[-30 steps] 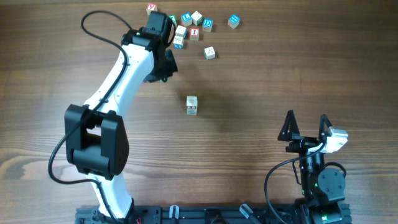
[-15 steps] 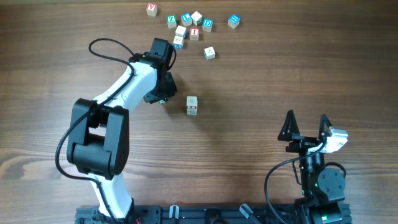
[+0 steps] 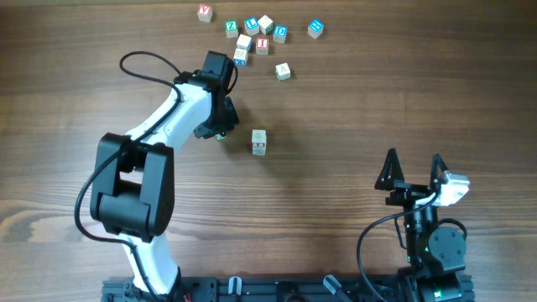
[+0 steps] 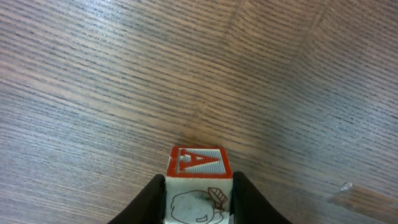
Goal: Form a tower
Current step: 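Carry the red-lettered block over the stack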
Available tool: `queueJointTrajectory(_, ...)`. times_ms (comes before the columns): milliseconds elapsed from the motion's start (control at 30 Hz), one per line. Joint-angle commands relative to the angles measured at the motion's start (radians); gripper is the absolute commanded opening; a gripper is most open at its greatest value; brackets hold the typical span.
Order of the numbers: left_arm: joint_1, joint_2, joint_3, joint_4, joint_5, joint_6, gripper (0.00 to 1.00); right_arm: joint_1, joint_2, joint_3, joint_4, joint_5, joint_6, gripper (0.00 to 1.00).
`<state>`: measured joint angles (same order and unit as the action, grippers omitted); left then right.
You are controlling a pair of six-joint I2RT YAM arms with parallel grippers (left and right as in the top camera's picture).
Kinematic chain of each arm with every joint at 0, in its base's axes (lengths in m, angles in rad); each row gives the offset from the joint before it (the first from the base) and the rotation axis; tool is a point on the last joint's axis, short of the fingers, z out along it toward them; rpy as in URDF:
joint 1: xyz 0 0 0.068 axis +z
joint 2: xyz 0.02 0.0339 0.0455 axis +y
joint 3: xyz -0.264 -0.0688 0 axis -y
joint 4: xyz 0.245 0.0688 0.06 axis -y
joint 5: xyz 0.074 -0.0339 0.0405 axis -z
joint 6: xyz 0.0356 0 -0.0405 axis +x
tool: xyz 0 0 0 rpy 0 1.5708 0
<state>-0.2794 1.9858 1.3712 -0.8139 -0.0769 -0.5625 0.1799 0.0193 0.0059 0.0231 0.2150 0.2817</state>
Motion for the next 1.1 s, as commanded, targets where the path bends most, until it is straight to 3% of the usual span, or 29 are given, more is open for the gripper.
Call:
queueJointTrajectory(0, 0.01, -0.063, 0.079, 0.0, 0.001, 0.075, 0.25, -0.004, -0.005, -0.001, 0.005, 0.014, -0.017, 1.0)
queueJointTrajectory(133, 0.008, -0.173, 0.154, -0.022, 0.012, 0.088, 0.24, -0.004, -0.005, -0.001, 0.005, 0.014, -0.017, 1.0)
queueJointTrajectory(267, 0.006, -0.3, 0.161, -0.033, 0.155, 0.088, 0.28, -0.004, -0.005, -0.001, 0.005, 0.014, -0.017, 1.0)
queueJointTrajectory(533, -0.109, -0.314, 0.161, -0.219, 0.21, 0.088, 0.26, -0.004, -0.005, -0.001, 0.005, 0.014, -0.017, 1.0)
queueJointTrajectory(667, -0.182, -0.314, 0.141, -0.256, 0.104, 0.087, 0.23, -0.004, -0.005, -0.001, 0.005, 0.014, -0.017, 1.0)
queueJointTrajectory(933, -0.256, -0.314, 0.054, -0.154, -0.024, 0.088, 0.21, -0.004, -0.005, -0.001, 0.005, 0.014, -0.017, 1.0)
queueJointTrajectory(1067, -0.269, -0.287, 0.038, -0.143, -0.026, 0.088, 0.22, -0.004, -0.005, -0.001, 0.005, 0.014, -0.017, 1.0)
